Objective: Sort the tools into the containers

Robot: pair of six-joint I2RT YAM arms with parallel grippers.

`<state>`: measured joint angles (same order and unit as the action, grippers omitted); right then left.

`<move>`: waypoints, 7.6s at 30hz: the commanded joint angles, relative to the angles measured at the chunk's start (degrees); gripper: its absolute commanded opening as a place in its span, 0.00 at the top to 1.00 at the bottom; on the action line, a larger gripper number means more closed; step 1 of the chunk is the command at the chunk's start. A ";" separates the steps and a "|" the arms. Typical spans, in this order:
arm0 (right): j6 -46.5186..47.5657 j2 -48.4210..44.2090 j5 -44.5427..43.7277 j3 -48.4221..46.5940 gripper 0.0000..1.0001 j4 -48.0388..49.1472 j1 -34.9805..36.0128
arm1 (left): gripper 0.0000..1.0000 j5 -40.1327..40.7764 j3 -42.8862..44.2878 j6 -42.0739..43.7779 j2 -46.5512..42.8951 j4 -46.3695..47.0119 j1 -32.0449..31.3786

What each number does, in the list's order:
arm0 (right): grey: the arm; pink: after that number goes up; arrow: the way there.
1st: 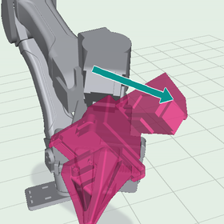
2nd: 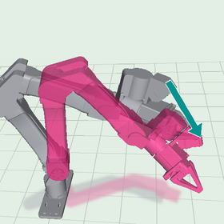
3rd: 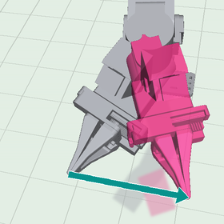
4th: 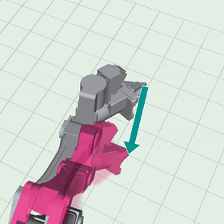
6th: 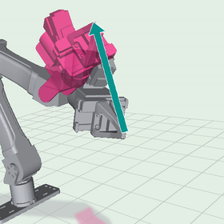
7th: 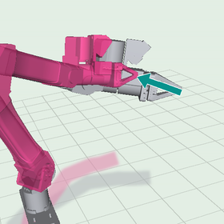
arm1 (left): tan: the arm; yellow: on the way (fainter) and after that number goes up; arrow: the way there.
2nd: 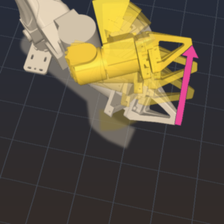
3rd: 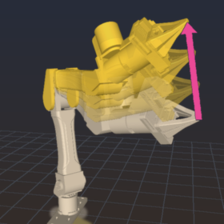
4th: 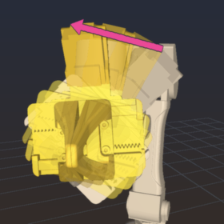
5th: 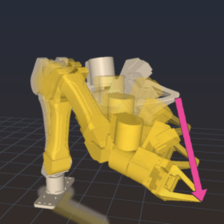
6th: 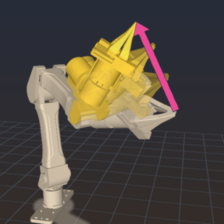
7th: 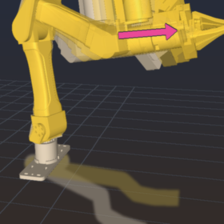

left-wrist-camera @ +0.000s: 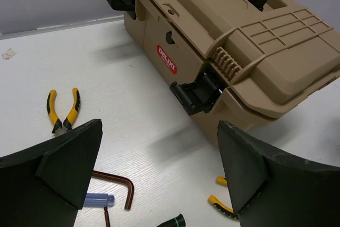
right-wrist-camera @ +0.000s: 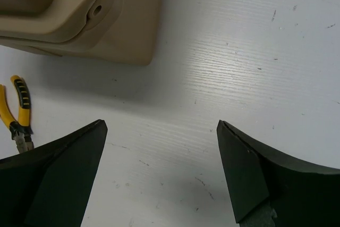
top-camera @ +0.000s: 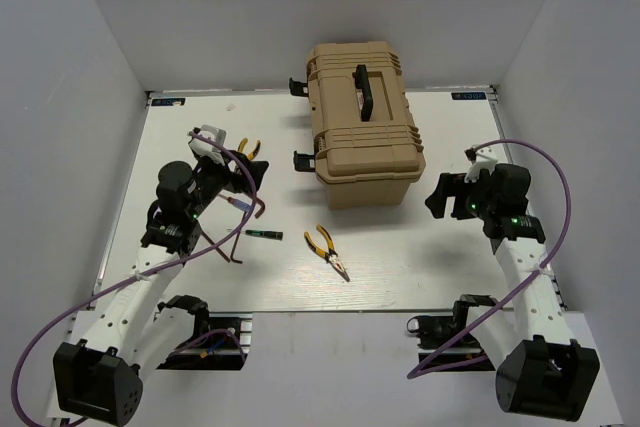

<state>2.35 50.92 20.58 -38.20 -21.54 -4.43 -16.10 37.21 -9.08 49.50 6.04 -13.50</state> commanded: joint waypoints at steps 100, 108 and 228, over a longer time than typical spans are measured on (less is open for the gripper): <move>-17.72 58.16 -26.66 -93.03 1.00 -9.31 30.80 | 0.21 -17.48 8.84 -16.14 24.41 15.67 -0.82; -25.46 54.99 -17.95 -93.81 1.00 -9.40 25.09 | 0.22 -11.08 19.64 -16.76 33.03 9.88 -2.85; -26.97 50.85 34.44 -71.05 1.00 -3.86 -17.72 | 0.63 24.89 34.86 -7.71 48.24 -19.75 -19.90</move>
<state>-30.61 103.94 49.36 -106.28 -36.05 -19.40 4.54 75.20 -18.55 99.72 -2.72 -35.57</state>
